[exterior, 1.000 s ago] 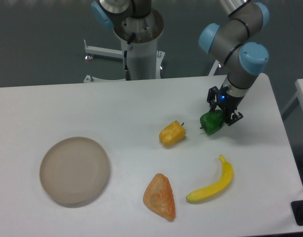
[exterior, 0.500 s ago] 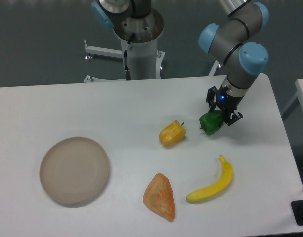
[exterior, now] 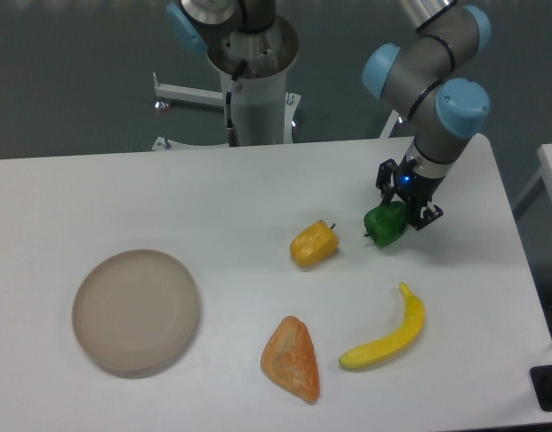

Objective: Place the green pepper on the table
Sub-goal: 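Lower the green pepper onto the table beside the yellow pepper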

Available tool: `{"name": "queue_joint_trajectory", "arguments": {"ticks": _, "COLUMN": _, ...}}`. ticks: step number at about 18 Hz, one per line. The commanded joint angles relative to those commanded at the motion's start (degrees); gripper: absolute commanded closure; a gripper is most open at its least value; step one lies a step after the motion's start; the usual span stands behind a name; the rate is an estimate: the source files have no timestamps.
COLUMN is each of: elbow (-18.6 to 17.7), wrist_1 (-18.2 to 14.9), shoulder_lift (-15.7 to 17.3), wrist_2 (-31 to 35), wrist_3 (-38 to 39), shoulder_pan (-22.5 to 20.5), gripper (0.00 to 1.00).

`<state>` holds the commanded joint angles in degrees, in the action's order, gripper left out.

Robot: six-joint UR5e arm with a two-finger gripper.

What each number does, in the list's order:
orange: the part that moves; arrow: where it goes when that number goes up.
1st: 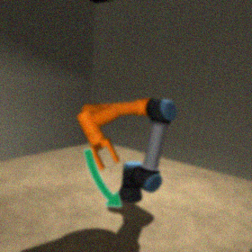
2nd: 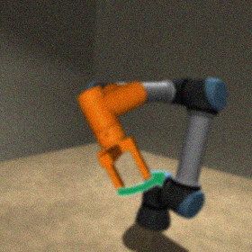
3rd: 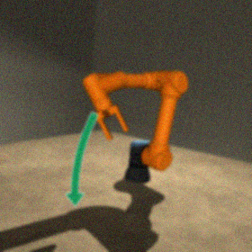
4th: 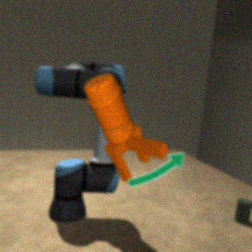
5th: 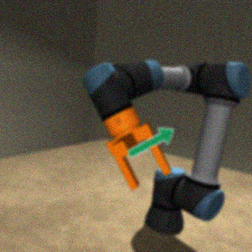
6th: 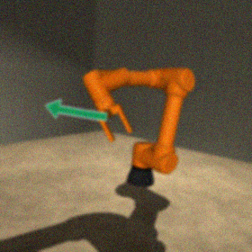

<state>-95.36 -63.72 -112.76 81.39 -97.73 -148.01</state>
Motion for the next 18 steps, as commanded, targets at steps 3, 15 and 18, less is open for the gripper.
{"name": "queue_joint_trajectory", "arguments": {"ticks": 3, "elbow": 0.0, "wrist_1": 0.1, "shoulder_lift": -0.3, "wrist_2": 0.0, "wrist_3": 0.0, "shoulder_pan": 0.0, "gripper": 0.65}}
{"name": "queue_joint_trajectory", "arguments": {"ticks": 15, "elbow": 0.4, "wrist_1": 0.2, "shoulder_lift": -0.6, "wrist_2": 0.1, "wrist_3": 0.0, "shoulder_pan": 0.0, "gripper": 0.45}}
{"name": "queue_joint_trajectory", "arguments": {"ticks": 18, "elbow": 0.6, "wrist_1": 0.1, "shoulder_lift": -0.6, "wrist_2": 0.1, "wrist_3": 0.0, "shoulder_pan": 0.0, "gripper": 0.32}}
